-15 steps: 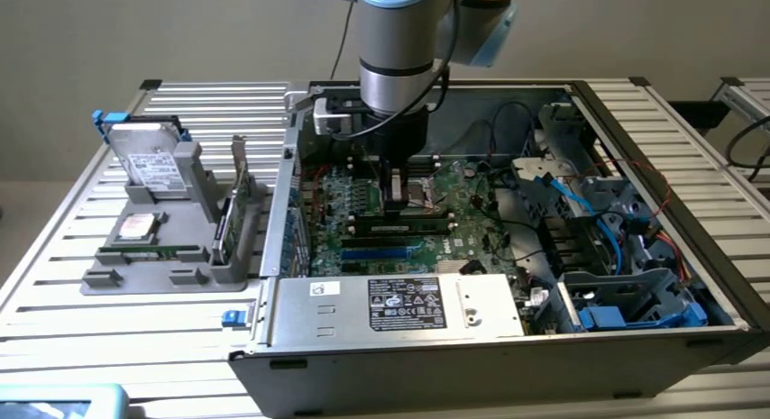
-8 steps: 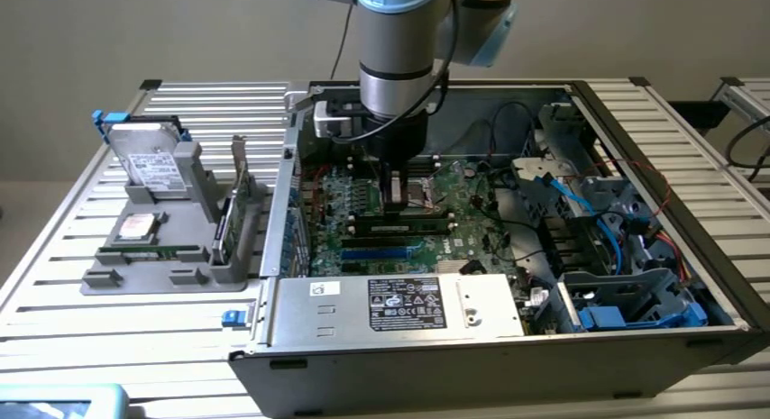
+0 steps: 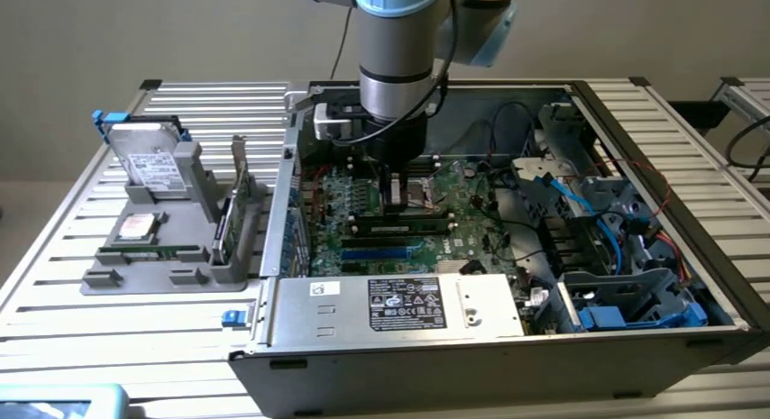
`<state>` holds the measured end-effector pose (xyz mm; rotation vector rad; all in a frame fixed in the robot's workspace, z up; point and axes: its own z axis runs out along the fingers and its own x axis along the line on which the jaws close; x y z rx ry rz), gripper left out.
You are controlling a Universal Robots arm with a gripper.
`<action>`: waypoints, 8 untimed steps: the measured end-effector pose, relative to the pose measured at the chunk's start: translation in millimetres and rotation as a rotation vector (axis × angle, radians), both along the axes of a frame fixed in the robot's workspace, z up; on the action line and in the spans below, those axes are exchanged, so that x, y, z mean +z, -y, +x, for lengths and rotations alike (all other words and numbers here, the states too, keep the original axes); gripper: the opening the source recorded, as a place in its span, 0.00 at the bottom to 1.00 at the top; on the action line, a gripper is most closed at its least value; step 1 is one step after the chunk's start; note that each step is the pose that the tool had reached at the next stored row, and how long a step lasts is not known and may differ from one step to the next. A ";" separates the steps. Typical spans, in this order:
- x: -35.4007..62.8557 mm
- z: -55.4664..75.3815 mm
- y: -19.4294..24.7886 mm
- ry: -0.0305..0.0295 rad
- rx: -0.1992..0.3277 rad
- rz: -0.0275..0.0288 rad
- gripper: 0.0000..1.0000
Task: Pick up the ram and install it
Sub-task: 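Press down the ram until it locks into place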
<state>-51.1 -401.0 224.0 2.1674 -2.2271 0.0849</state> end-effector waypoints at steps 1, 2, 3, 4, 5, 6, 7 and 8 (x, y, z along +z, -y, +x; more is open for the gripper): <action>0.1 0.0 0.0 0.0001 0.000 0.0003 0.11; 2.3 0.2 -0.3 0.0013 0.000 0.0020 0.11; 6.8 0.6 -0.3 0.0010 0.000 0.0018 0.11; 11.7 1.2 -0.2 0.0000 0.000 0.0009 0.11; 16.4 3.0 -0.1 -0.0002 0.000 0.0007 0.11; 19.0 5.0 -0.1 -0.0004 0.000 0.0006 0.11; 20.7 7.5 -0.1 -0.0004 0.000 0.0007 0.11; 21.8 10.2 -0.1 -0.0004 0.000 0.0007 0.11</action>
